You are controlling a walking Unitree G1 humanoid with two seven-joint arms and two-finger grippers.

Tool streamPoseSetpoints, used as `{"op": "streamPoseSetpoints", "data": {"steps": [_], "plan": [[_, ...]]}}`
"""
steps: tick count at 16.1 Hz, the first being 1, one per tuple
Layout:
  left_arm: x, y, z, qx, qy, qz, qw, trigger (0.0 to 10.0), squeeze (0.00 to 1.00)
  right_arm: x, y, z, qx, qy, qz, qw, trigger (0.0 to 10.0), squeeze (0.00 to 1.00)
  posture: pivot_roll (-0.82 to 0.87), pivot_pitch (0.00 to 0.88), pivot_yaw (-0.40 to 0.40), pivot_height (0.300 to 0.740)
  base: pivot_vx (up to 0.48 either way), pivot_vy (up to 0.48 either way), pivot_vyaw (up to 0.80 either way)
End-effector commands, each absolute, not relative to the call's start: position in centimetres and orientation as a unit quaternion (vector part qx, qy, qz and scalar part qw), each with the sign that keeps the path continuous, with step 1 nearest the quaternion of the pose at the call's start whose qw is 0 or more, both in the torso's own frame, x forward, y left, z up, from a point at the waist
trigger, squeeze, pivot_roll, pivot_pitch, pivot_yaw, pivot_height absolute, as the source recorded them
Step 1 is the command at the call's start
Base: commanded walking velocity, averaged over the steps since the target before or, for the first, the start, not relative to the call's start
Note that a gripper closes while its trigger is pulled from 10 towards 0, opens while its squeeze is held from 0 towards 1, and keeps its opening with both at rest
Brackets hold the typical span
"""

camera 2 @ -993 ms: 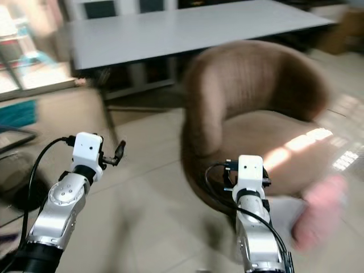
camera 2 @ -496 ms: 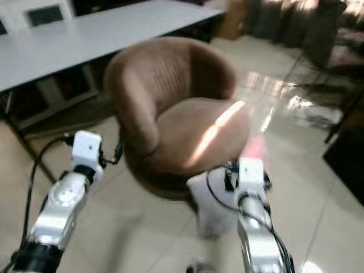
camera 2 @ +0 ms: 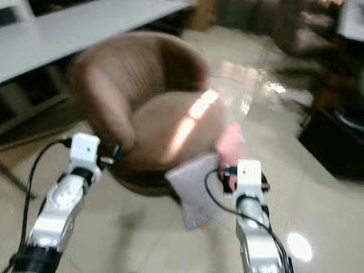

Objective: Move the pillow to the sofa from floor

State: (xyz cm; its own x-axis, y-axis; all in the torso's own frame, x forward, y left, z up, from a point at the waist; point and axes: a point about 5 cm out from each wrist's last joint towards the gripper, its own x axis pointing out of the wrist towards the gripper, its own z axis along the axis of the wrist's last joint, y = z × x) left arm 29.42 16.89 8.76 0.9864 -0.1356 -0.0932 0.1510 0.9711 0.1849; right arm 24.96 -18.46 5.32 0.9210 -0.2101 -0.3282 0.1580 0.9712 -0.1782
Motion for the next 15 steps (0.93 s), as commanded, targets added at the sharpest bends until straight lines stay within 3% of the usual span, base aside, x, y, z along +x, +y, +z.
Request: {"op": "streamPoseSetpoints", "data": {"steps": [1,11,13,15], "plan": [[29.54,16.45,8.89,0.097,0.036,-0.084,0.991,10.0,0.0,25.03,-18.72,5.57,-0.076,0.173,-0.098,0.977,10.0,0.0,-0.04,0.0,0.032,0.74,0.0,0.442,-0.78],[29.96,16.45,9.02,0.106,0.034,-0.09,0.99,10.0,0.0,25.04,-18.65,5.64,-0.076,0.172,-0.104,0.977,10.0,0.0,-0.04,0.0,0.04,0.74,0.0,0.466,-0.78],[30.03,16.31,9.17,0.12,0.027,-0.096,0.988,10.0,0.0,25.1,-18.59,5.7,-0.076,0.169,-0.104,0.977,10.0,0.0,-0.04,0.0,0.04,0.74,0.0,0.129,-0.78],[30.02,16.15,9.23,0.128,0.025,-0.1,0.986,10.0,0.0,25.16,-18.49,5.84,-0.081,0.163,-0.097,0.979,10.0,0.0,-0.04,0.0,0.04,0.74,0.0,-0.454,-0.67]]}}
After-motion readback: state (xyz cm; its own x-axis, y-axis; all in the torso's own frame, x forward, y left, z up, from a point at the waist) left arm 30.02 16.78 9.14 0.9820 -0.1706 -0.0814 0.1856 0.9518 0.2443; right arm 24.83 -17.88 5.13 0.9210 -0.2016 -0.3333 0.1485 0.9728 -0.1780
